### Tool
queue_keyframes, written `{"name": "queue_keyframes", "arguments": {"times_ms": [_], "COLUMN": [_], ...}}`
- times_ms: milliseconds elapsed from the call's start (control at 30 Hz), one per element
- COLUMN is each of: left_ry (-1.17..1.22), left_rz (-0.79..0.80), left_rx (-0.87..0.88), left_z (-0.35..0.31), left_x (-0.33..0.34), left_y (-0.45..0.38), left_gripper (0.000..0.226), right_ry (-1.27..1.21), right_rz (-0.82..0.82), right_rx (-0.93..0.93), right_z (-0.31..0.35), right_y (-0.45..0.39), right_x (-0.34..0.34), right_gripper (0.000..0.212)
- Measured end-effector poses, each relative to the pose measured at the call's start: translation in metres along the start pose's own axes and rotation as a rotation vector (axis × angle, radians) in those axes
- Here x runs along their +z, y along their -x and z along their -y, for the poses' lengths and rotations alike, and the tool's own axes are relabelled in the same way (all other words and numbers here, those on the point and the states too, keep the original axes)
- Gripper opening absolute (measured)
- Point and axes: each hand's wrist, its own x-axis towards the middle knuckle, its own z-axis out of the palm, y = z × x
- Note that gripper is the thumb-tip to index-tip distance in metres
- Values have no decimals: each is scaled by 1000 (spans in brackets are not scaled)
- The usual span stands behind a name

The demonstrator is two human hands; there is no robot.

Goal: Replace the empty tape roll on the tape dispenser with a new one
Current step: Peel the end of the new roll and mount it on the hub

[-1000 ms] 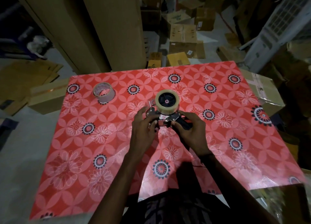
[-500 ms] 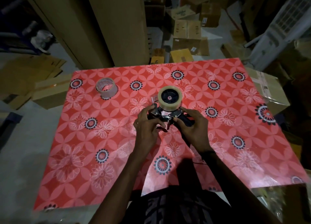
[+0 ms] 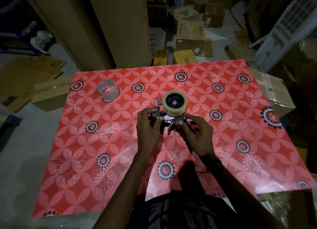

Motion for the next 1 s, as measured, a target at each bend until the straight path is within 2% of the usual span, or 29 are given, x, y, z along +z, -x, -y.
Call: {"name": "queue_keyframes", "arguments": {"times_ms": [67, 167, 267, 333, 400, 500, 767, 900, 1000], "left_ry": [-12, -43, -92, -118, -110, -89, -118, -126, -160], "left_rz": [10, 7, -28, -42, -43, -47, 30, 63, 65], "left_rx": [-25, -56, -37, -32, -29, -5, 42, 64, 88], "left_z": [2, 3, 3, 4, 5, 9, 15, 16, 17], "left_x": [6, 13, 17, 17, 16, 14, 3, -3, -5], "left_y": [-1, -1, 1, 1, -2, -10, -26, -28, -29], "left_gripper": [43, 55, 54, 52, 50, 50, 47, 47, 46], "right_ry": [43, 153, 249, 357, 443, 445, 461, 438, 425], "right_rz": [-40, -33, 81, 174, 216, 267, 619, 648, 566], "right_rx": [27, 31, 69, 71, 58, -7, -106, -74, -62], "right_z": [5, 13, 20, 22, 21, 21, 22, 24, 27], "right_y": [-10, -41, -79, -94, -103, -112, -151, -155, -146], "right_x": [-2, -1, 11, 25, 31, 23, -4, -6, 4], "right_gripper": [50, 73, 94, 99, 101, 92, 91, 95, 103]}}
